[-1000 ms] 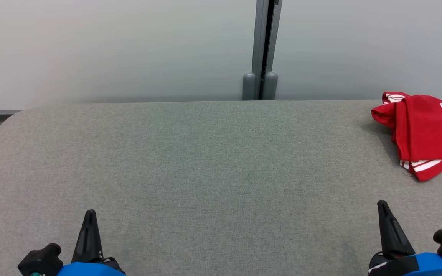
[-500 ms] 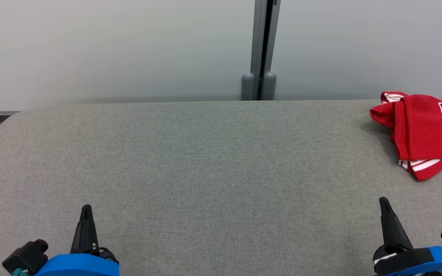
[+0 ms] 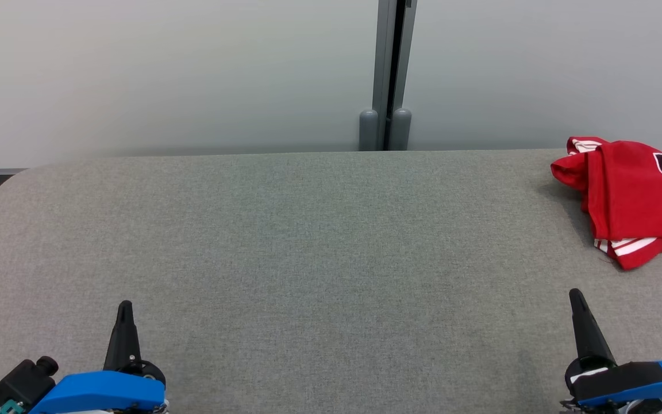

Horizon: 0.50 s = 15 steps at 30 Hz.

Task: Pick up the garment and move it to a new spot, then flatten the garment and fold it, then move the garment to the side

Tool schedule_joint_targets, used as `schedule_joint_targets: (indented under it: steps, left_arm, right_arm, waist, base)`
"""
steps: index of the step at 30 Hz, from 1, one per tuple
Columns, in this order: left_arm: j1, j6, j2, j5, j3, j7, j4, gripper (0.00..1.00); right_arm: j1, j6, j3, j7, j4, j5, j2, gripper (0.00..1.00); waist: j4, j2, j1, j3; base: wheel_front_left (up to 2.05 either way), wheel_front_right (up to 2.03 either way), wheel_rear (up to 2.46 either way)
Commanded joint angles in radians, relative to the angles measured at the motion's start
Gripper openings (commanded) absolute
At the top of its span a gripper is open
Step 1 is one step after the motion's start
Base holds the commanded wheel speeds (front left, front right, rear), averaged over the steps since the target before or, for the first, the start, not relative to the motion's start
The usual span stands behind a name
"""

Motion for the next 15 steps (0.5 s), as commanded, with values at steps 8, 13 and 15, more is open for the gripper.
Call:
schedule_joint_targets:
  steps: [8,13,15]
  left_arm:
    - [-0.039,-0.009,0.001,-0.122,0.014,0.03,-0.004,0.0]
    - [-0.046,-0.01,0.0,-0.181,0.019,0.044,-0.003,0.0]
    - [-0.05,-0.012,0.0,-0.205,0.021,0.05,-0.002,0.0]
  right_arm:
    - [-0.039,0.0,-0.008,0.025,0.002,0.117,-0.004,0.0]
    - [-0.047,0.0,-0.01,0.037,0.007,0.173,-0.004,0.0]
    - [-0.048,0.0,-0.011,0.042,0.009,0.195,-0.004,0.0]
  waist:
    - [-0.003,-0.0001,-0.0001,0.0]
    - [-0.004,-0.0001,-0.0001,-0.001]
    - [-0.005,-0.0001,-0.0001,-0.001]
  base:
    - [0.0,0.0,0.0]
    - [0.0,0.0,0.0]
    - [0.0,0.0,0.0]
